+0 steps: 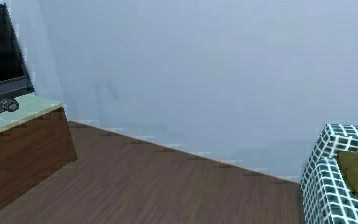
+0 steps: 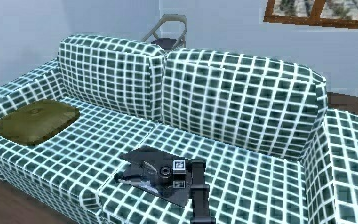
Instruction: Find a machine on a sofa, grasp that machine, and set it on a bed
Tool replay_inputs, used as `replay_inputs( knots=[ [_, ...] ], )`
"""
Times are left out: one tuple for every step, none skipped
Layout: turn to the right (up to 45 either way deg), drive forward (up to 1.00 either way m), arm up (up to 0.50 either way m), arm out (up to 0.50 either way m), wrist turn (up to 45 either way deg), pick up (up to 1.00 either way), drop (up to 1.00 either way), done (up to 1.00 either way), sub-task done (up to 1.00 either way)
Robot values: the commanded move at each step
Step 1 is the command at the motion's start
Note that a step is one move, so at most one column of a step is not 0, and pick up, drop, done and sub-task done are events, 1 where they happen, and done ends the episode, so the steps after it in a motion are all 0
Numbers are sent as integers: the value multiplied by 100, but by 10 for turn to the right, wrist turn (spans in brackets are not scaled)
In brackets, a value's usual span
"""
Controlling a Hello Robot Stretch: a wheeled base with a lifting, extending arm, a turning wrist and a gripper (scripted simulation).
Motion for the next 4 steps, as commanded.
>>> replay_inputs(
  knots=[
    [0,0,0,0,450,0,0,0,0],
    [0,0,0,0,150,0,0,0,0],
    [0,0,-30,0,0,0,0,0,0],
    [0,0,0,0,0,100,0,0,0]
  ],
)
